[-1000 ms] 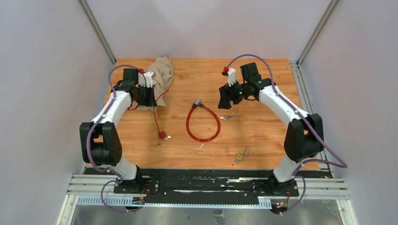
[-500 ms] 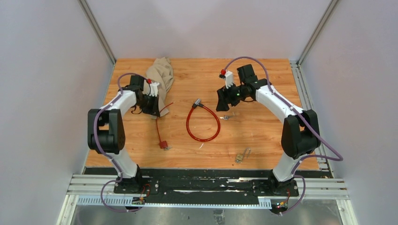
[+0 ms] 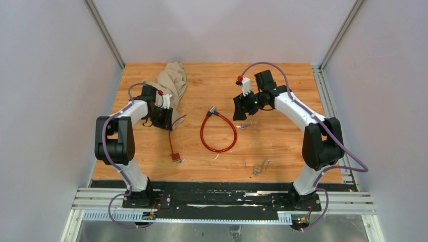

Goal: Lock with the key
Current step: Adjust the lock at the center of the board, then pick up the lock from the center of the board.

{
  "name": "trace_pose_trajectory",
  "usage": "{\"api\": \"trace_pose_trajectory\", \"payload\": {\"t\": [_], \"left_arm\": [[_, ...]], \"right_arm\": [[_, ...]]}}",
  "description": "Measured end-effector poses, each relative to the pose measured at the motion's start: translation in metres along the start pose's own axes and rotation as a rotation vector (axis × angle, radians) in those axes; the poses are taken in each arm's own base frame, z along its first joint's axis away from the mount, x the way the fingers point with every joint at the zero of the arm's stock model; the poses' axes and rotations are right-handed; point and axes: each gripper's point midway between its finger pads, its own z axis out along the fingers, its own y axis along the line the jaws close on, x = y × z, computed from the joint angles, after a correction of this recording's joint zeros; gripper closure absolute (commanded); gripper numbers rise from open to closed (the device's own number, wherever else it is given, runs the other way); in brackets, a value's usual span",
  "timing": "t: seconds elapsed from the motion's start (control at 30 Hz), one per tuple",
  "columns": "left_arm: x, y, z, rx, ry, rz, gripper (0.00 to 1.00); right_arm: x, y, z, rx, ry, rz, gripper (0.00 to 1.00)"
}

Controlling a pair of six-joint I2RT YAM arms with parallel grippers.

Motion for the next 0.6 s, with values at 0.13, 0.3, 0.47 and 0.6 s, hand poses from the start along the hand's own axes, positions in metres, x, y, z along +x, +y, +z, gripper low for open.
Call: {"api": "trace_pose_trajectory", "payload": {"t": [0.13, 0.3, 0.47, 0.6], "left_arm": [[0.010, 0.000, -0.003, -0.014, 0.010, 0.003, 0.68], [0.019, -0.002, 0.001, 0.002, 0.041, -0.006, 0.71], [0.018, -0.007, 0.008, 0.051, 0.056, -0.023, 0.83], [0.010, -0.012, 0.013, 0.090, 0.042, -0.035, 0.99]], "right_arm": [[0.002, 0.000, 0.001, 0.001, 0.004, 0.003, 0.26], [0.004, -0.001, 0.001, 0.002, 0.009, 0.006, 0.27], [0.006, -0.002, 0.004, 0.001, 0.017, 0.011, 0.27], [0.007, -0.003, 0.005, 0.003, 0.020, 0.013, 0.26]]}}
